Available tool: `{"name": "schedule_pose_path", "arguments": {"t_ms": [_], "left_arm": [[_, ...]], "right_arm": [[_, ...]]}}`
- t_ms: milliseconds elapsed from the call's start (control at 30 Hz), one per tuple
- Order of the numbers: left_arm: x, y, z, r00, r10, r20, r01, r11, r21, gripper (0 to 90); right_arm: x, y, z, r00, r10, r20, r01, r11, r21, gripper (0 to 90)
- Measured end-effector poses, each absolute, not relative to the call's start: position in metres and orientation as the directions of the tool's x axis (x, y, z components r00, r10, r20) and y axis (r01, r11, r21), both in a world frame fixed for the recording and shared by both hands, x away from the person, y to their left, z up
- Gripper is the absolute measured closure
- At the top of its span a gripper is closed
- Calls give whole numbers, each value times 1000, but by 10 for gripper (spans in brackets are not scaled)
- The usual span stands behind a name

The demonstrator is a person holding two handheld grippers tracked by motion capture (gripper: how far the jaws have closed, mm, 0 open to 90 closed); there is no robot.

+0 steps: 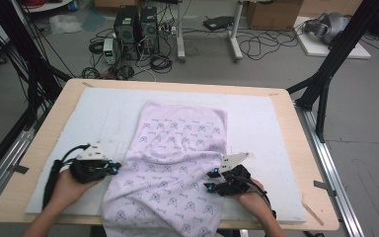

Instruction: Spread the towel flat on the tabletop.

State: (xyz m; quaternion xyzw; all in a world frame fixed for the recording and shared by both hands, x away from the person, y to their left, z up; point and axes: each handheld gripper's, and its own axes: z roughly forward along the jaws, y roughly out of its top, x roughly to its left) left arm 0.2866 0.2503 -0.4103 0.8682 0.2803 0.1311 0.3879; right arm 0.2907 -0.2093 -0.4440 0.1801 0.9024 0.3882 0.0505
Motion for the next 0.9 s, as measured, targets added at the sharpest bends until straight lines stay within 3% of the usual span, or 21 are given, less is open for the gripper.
{"name": "schedule_pose_path", "arguments": {"t_ms": [33, 100, 200, 433, 467, 533, 567, 600, 633, 900], "left_arm": [[283, 258, -407, 800, 599, 12, 385, -529, 757, 872], [279, 262, -405, 800, 600, 11, 381, -522, 763, 737], [274, 255, -407, 828, 560, 7, 355, -535, 766, 661], [269, 216, -430, 911, 410, -34, 301, -608, 735, 618], [269, 212, -434, 915, 402, -36, 302, -624, 720, 623], [267, 212, -439, 921, 387, -28, 286, -628, 724, 727], [267, 212, -439, 921, 387, -34, 291, -629, 721, 873], [265, 212, -438, 922, 387, -31, 289, -632, 719, 876], [263, 213, -437, 923, 383, -28, 286, -637, 716, 881], [223, 230, -428, 939, 343, -25, 250, -631, 734, 887]], "right_arm": [[290, -209, -444, -932, 360, 48, 283, 637, 717, 568], [289, -209, -442, -932, 360, 40, 279, 644, 712, 568], [284, -210, -438, -934, 355, 44, 271, 622, 735, 572], [267, -211, -439, -951, 304, 55, 248, 646, 722, 577], [267, -210, -441, -951, 304, 53, 249, 654, 714, 597], [266, -210, -444, -950, 307, 58, 252, 644, 722, 684], [266, -211, -445, -949, 307, 69, 259, 638, 725, 776], [267, -211, -445, -952, 299, 73, 256, 636, 728, 851], [266, -210, -445, -955, 283, 89, 257, 640, 724, 871], [235, -215, -432, -977, 200, 75, 192, 668, 719, 883]]}}
